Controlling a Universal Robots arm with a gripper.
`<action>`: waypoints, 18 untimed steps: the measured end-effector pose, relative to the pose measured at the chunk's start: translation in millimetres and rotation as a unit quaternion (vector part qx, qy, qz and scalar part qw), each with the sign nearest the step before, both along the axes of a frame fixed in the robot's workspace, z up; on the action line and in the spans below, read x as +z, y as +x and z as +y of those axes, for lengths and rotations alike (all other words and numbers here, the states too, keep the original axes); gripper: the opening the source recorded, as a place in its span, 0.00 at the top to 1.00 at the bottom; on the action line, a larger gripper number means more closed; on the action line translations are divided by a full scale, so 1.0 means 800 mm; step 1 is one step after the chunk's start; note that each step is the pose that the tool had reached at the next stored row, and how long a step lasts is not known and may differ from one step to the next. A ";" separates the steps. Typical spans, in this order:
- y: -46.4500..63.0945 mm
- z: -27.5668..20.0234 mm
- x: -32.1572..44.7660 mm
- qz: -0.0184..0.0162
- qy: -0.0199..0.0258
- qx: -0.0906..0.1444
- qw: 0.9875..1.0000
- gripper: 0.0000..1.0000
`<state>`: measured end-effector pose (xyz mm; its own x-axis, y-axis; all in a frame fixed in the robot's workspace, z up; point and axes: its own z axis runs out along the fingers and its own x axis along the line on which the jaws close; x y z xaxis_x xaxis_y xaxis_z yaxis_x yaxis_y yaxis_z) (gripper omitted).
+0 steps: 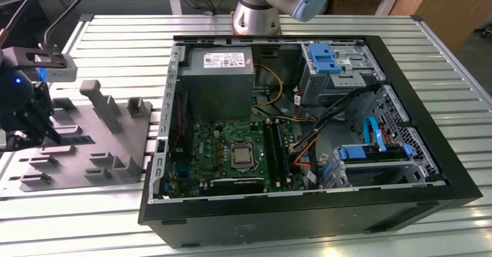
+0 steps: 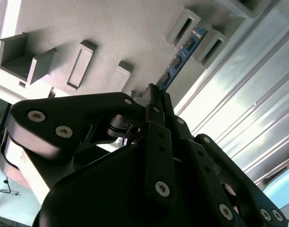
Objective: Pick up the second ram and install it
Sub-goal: 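Pick up the second ram and move it above second insertion slot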
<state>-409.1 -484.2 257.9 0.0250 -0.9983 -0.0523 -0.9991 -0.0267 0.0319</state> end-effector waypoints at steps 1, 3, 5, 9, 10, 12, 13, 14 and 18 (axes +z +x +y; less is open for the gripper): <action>0.000 0.0000 0.0026 0.000 0.000 0.000 1.000 0.86; 0.000 0.0000 0.0074 0.000 0.000 0.000 1.000 0.86; 0.000 0.0000 0.0125 0.000 0.000 0.000 1.000 0.86; 0.000 0.0000 0.0232 0.000 0.000 0.000 1.000 0.86; 0.000 0.0000 0.0260 0.000 0.000 0.000 1.000 0.86; 0.000 0.0000 0.0315 0.000 0.000 0.000 1.000 0.86; 0.000 0.0000 0.0337 0.000 0.000 0.000 1.000 0.86; 0.000 0.0000 0.0361 0.000 0.000 0.000 1.000 0.86; 0.000 0.0000 0.0458 0.000 0.000 0.000 1.000 0.86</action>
